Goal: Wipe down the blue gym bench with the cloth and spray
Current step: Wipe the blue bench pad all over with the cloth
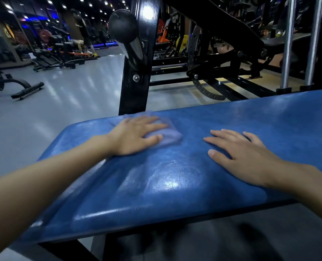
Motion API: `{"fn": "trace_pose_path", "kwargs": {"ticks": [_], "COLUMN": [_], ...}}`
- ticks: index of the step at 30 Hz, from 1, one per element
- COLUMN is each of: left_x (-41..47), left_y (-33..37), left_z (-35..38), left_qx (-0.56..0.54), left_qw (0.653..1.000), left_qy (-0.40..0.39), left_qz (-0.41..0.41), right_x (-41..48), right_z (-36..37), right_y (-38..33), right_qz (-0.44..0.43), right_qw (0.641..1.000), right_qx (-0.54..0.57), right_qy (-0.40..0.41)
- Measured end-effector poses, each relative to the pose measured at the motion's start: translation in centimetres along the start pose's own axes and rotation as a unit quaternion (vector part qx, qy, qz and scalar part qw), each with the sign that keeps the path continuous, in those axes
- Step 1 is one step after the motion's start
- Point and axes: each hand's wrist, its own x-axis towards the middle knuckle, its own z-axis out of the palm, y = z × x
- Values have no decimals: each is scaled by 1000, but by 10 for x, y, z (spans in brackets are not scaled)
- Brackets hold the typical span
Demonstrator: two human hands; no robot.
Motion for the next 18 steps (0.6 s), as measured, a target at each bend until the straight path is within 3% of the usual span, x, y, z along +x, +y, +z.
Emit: {"fn": "trace_pose_path", "kwargs": {"ticks": [4, 7, 9, 14, 18], "left_x": [19, 15, -1, -67, -78], "left_y": [-49, -29, -2, 76, 76], "left_z": [4, 5, 1, -8, -12], "left_qx": [2, 12, 22, 34, 22], "left_qw": [990, 989, 994, 993, 986], "left_qy": [-8, -29, -34, -41, -40], "left_qz": [-143, -147, -103, 107, 158], "right_x": [1, 2, 2, 2, 3], "right_z": [-1, 0, 0, -1, -3], "right_y": [-1, -1, -1, -1, -8], "right_qz": [2, 3, 2, 11, 20], "right_qw": [1000, 1000, 1000, 1000, 999], "right_qx": [-4, -11, -10, -2, 10], "right_qy": [3, 4, 9, 14, 34]}}
